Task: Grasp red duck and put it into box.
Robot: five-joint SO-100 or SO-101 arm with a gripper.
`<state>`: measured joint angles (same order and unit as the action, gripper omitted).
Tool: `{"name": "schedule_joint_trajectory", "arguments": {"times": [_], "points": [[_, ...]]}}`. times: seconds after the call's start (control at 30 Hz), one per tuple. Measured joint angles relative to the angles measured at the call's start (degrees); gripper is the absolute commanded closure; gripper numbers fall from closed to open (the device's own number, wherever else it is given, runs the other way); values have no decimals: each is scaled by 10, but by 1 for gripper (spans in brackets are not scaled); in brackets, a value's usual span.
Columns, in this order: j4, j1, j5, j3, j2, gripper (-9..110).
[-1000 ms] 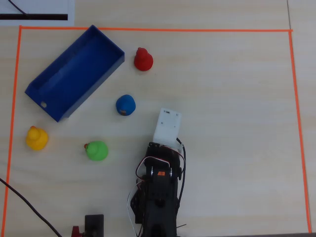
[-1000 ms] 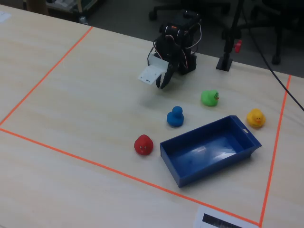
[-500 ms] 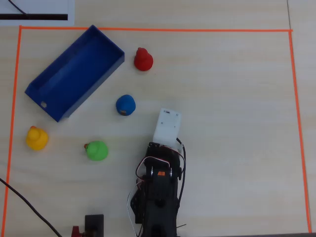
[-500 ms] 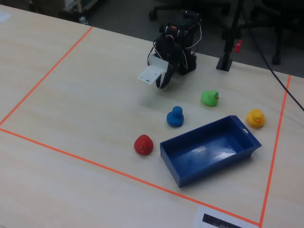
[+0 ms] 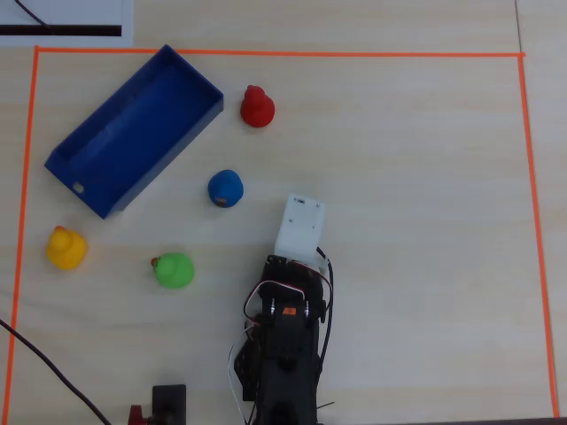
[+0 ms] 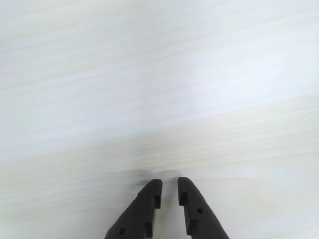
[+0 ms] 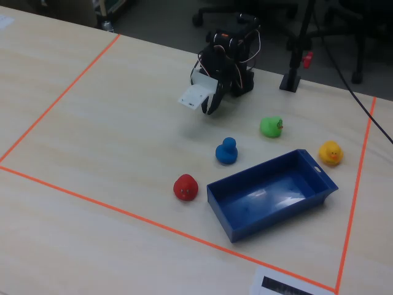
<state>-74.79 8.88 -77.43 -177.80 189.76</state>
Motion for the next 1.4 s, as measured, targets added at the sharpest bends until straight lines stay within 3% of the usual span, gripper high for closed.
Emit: {"name": "schedule_joint_trajectory", "arguments": {"times": [0.17,0.3,0.47,0.7,0.87,1.07,1.4], "points": [[0,-1,0,0,0,99],[70,10,-5,18,-42,83],[167,18,20,243,-256,69],[170,-16,81,669,-605,69],[153,-25,82,888,-856,68],[151,-47,82,950,-1060,69],[162,-96,107,1038,-1165,68]]}}
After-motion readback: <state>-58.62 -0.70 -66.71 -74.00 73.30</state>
